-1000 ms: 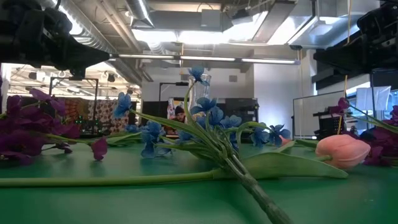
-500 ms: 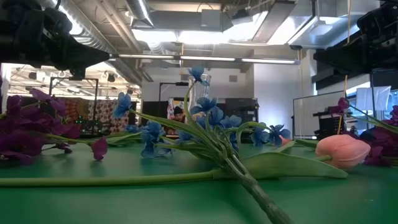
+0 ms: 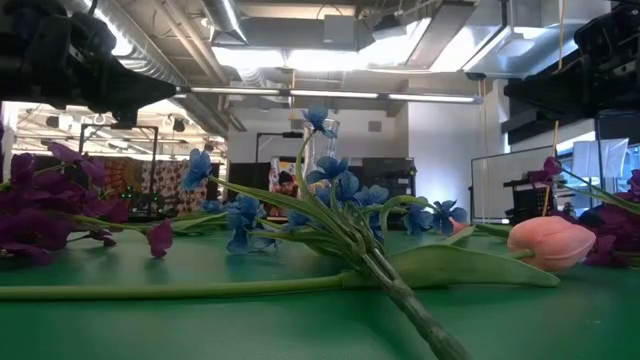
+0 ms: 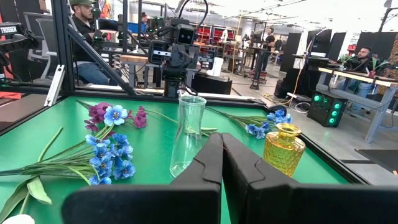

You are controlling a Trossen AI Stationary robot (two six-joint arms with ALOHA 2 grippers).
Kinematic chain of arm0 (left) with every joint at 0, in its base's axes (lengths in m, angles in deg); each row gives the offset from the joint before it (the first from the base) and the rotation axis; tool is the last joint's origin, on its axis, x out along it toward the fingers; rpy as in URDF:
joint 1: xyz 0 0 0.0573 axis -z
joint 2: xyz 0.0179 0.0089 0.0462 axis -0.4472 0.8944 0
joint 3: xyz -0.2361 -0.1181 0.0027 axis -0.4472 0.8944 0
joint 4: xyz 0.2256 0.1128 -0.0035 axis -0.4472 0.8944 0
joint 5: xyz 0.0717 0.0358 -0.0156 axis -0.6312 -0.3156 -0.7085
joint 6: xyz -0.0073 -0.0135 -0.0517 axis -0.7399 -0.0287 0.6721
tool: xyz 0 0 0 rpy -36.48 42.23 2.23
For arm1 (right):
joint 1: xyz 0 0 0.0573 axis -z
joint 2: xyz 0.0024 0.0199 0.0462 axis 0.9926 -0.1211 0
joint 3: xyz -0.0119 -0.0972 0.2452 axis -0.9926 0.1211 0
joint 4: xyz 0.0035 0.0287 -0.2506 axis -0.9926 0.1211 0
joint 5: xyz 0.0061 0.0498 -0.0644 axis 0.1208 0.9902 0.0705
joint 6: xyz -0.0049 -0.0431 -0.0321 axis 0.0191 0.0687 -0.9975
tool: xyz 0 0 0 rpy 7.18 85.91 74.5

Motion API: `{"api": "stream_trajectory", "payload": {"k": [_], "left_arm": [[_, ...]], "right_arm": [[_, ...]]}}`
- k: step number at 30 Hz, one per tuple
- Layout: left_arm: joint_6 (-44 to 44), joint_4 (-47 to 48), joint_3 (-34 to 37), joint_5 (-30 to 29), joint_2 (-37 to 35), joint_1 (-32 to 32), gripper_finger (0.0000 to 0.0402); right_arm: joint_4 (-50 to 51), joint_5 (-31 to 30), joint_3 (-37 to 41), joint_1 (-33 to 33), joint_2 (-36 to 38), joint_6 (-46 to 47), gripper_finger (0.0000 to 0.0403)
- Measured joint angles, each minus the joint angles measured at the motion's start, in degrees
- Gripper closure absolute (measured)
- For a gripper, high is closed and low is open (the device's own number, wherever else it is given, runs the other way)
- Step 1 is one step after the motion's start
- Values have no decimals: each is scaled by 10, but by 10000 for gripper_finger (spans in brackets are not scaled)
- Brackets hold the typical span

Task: Sort flowers into vase by color
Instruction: Put the top pink tulip into the yellow vase

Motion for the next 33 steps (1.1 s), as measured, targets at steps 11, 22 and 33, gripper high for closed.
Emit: {"api": "stream_trajectory", "payload": {"k": [11, 22, 33], "left_arm": [[0, 0, 0, -1, 0, 0, 401], [5, 1, 0, -1, 0, 0, 401], [4, 1, 0, -1, 0, 0, 401]], "right_arm": [[-2, -1, 0, 0, 0, 0, 402], [-2, 6, 0, 0, 0, 0, 402], [-2, 7, 0, 0, 0, 0, 402]]}}
